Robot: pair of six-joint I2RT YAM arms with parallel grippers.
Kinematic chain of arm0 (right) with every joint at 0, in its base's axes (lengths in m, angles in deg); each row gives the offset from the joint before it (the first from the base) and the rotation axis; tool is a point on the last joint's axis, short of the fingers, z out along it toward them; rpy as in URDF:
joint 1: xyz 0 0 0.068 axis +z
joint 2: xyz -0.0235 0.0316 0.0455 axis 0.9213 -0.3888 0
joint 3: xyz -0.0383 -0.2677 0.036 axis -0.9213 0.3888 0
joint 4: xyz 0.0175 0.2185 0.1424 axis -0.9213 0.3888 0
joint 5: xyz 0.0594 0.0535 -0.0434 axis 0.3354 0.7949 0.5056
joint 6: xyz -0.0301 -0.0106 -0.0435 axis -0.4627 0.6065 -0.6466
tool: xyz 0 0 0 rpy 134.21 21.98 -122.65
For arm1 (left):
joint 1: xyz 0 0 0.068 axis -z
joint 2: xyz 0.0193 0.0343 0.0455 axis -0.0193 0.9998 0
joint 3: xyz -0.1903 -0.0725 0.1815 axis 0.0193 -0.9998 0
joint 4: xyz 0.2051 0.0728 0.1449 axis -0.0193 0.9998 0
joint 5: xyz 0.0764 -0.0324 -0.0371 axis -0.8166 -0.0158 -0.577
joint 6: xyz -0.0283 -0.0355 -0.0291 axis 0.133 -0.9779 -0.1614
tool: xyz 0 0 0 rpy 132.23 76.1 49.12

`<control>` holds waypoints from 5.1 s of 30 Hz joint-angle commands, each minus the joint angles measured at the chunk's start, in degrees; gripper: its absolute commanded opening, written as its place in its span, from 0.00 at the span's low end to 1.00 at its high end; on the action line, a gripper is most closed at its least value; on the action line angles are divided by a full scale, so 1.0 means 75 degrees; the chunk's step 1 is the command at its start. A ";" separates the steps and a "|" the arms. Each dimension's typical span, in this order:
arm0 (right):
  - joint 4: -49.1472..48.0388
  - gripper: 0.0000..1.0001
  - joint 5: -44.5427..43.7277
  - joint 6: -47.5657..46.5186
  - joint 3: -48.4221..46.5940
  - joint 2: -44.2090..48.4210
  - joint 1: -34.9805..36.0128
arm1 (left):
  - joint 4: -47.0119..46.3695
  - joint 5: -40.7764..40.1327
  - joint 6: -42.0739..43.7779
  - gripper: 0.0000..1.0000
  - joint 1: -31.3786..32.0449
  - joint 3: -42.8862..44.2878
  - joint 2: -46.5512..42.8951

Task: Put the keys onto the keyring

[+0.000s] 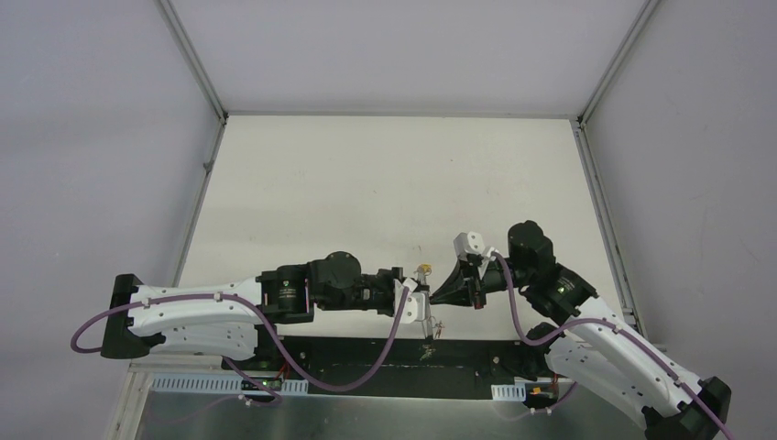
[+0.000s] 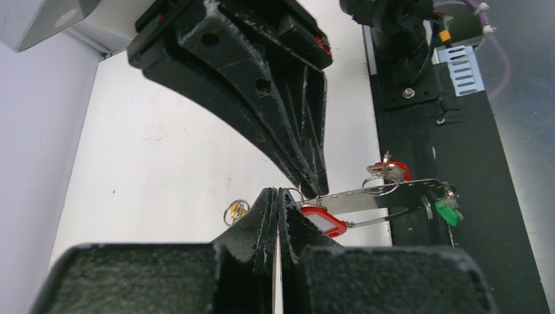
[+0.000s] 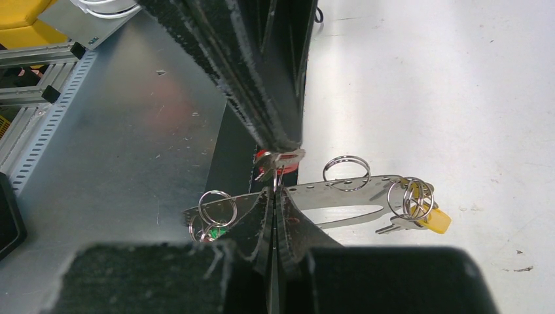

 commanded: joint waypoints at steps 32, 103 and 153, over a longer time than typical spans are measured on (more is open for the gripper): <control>-0.0346 0.00 0.0103 0.0093 -0.0426 0.0153 0.0008 | 0.0170 -0.0710 0.0371 0.00 0.0388 0.0269 0.0087; -0.1508 0.00 0.0121 0.0697 0.0062 0.0681 -0.0002 | -0.1417 -0.0949 -0.4189 0.30 0.0181 -0.0914 -0.0740; -0.1422 0.55 -0.0712 0.0846 -0.0422 0.0625 0.0012 | 0.4743 0.0431 -0.3550 0.00 -0.0666 0.2936 0.0658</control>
